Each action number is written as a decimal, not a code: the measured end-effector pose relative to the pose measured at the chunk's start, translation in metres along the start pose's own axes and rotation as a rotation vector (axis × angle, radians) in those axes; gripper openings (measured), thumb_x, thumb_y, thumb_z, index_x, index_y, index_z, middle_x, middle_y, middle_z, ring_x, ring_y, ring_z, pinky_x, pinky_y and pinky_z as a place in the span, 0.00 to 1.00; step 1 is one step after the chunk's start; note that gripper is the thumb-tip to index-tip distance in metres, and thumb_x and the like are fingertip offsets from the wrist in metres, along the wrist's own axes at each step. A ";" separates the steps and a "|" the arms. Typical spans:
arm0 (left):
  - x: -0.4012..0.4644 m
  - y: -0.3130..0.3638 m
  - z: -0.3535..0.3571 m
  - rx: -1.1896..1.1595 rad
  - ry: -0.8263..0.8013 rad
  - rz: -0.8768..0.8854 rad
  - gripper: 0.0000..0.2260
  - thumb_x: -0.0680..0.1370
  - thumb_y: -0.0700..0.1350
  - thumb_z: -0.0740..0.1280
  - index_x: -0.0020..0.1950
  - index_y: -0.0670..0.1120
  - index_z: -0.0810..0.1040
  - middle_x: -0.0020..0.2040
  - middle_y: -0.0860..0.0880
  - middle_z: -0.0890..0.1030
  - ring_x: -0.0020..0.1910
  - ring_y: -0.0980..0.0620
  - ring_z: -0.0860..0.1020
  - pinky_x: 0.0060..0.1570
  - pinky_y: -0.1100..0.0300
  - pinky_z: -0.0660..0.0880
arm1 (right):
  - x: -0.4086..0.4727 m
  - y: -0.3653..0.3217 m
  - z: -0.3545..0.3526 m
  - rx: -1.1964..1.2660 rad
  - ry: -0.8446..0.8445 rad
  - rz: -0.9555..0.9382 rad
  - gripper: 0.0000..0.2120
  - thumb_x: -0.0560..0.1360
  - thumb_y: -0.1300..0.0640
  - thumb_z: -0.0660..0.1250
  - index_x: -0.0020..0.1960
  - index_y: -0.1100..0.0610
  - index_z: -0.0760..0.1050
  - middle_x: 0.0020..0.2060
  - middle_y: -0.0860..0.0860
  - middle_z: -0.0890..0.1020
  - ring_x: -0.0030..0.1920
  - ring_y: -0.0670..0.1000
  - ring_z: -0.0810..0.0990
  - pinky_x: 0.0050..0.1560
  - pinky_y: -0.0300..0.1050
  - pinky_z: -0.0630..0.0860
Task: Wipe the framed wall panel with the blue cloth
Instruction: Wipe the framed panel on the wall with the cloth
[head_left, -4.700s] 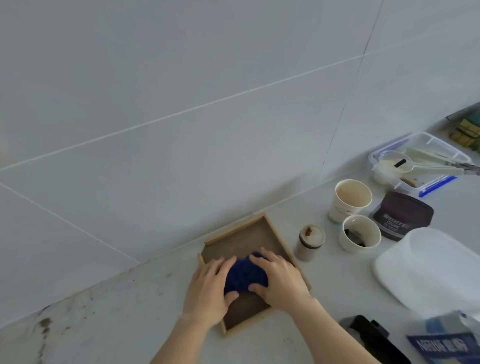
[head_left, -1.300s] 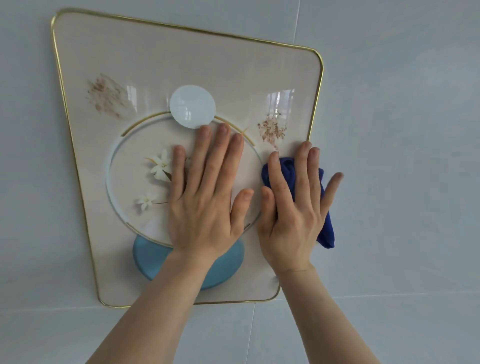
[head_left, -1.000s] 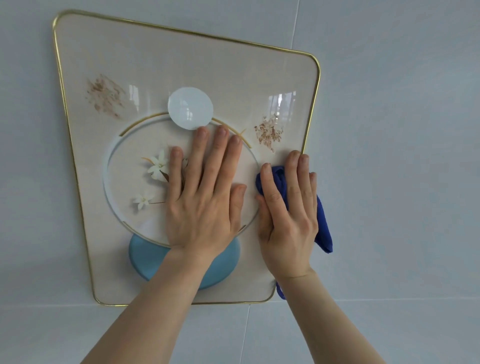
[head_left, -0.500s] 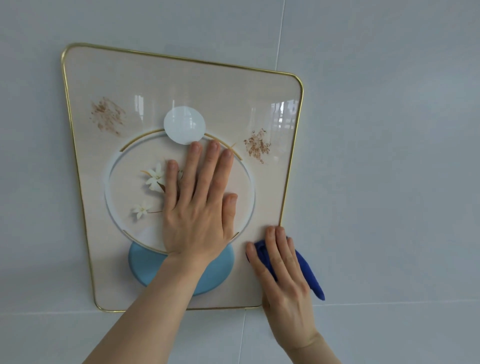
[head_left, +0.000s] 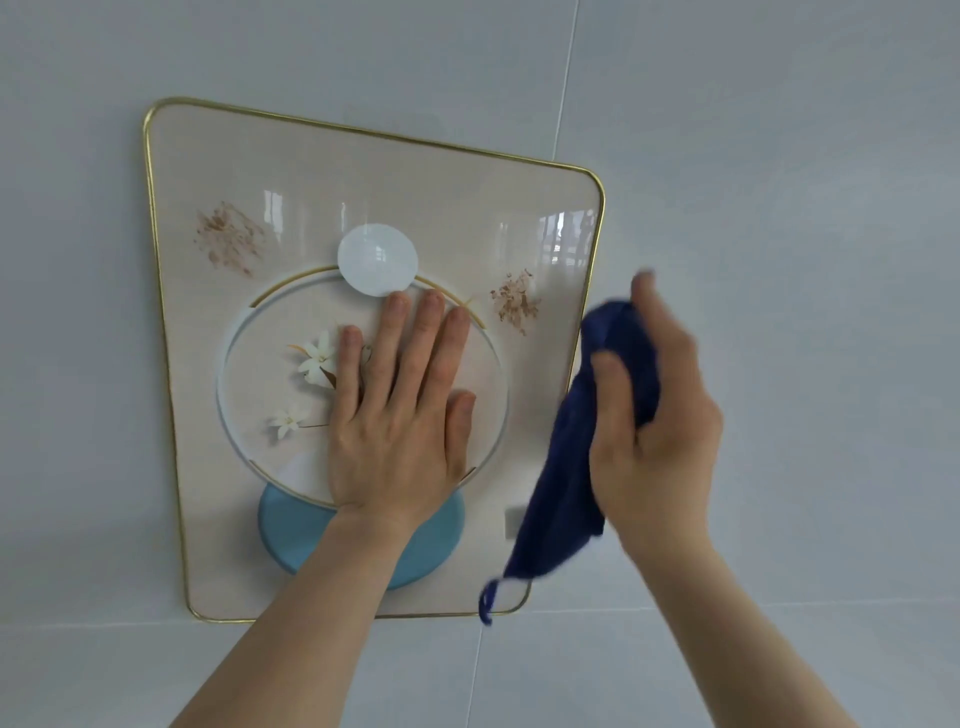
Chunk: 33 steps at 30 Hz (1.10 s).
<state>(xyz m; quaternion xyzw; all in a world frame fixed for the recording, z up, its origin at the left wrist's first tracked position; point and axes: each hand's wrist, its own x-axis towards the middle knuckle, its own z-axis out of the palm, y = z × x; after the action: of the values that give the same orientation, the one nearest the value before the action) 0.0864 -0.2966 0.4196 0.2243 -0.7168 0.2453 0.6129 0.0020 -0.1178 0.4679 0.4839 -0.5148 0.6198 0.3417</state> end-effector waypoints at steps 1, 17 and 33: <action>0.000 0.000 0.000 0.002 -0.003 -0.003 0.28 0.87 0.53 0.50 0.86 0.48 0.50 0.87 0.50 0.50 0.86 0.45 0.48 0.84 0.43 0.43 | 0.017 -0.005 0.004 0.027 0.020 -0.025 0.26 0.82 0.69 0.65 0.78 0.56 0.68 0.65 0.24 0.76 0.61 0.23 0.74 0.61 0.19 0.67; 0.000 0.000 0.002 0.039 0.018 0.001 0.27 0.87 0.52 0.50 0.86 0.48 0.52 0.87 0.49 0.54 0.86 0.47 0.49 0.84 0.43 0.47 | 0.065 0.019 0.087 -0.308 0.080 -0.446 0.21 0.88 0.54 0.53 0.74 0.61 0.75 0.76 0.63 0.73 0.81 0.64 0.65 0.82 0.61 0.61; 0.004 0.002 -0.005 0.014 -0.008 -0.020 0.32 0.86 0.58 0.43 0.85 0.41 0.53 0.86 0.44 0.54 0.86 0.47 0.52 0.84 0.45 0.48 | 0.030 0.029 0.083 -0.356 -0.063 -0.591 0.17 0.88 0.56 0.59 0.73 0.59 0.77 0.76 0.57 0.72 0.79 0.62 0.68 0.81 0.60 0.66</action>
<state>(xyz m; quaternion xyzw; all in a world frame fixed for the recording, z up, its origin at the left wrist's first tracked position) 0.0885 -0.2924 0.4236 0.2367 -0.7154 0.2434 0.6107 -0.0133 -0.2068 0.4879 0.5636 -0.4628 0.3794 0.5694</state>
